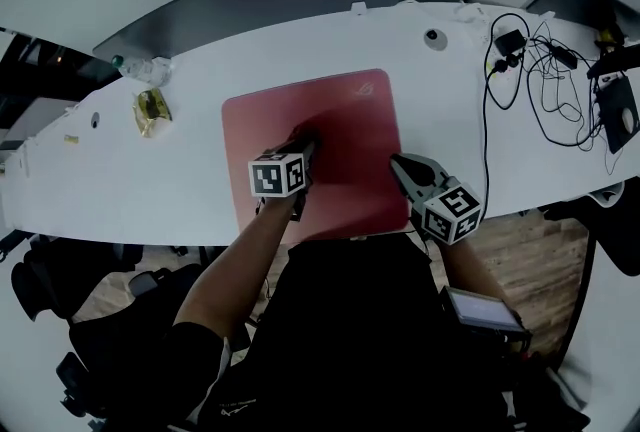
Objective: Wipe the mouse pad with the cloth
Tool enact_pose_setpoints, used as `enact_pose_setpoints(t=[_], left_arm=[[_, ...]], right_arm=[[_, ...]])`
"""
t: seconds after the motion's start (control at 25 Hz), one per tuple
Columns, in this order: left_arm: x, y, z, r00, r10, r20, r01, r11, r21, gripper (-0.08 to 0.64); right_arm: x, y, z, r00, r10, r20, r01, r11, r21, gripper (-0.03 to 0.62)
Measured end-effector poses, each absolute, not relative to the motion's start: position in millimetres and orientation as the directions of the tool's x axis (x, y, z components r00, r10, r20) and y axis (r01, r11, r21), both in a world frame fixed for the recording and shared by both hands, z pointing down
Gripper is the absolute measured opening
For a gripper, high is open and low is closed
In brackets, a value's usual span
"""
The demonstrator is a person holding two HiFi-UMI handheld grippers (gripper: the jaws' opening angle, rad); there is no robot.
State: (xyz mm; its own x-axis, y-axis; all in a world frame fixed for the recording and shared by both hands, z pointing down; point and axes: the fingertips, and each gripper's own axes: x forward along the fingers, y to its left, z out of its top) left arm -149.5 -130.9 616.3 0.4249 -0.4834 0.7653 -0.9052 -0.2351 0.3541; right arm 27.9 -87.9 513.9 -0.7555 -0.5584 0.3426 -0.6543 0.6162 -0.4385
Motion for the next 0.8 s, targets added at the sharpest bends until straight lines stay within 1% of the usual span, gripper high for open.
enact_pose_setpoints(t=[0.48, 0.64, 0.8], left_arm=[[-62.8, -147.5, 615.4, 0.505, -0.437, 0.745, -0.862, -0.299, 0.409, 0.083], [-31.0, -150.9, 626.9, 0.566, -0.416, 0.712, -0.822, -0.345, 0.452, 0.083], [-10.4, -150.4, 615.9, 0.564, -0.383, 0.731, -0.820, -0.367, 0.440, 0.083]], right_arm=[[62.1, -87.6, 520.9, -0.722, -0.601, 0.343, -0.687, 0.566, -0.455, 0.026], [71.6, -87.5, 522.6, -0.710, -0.614, 0.343, -0.698, 0.550, -0.459, 0.026], [79.8, -87.0, 523.6, -0.700, -0.627, 0.342, -0.706, 0.536, -0.462, 0.026]])
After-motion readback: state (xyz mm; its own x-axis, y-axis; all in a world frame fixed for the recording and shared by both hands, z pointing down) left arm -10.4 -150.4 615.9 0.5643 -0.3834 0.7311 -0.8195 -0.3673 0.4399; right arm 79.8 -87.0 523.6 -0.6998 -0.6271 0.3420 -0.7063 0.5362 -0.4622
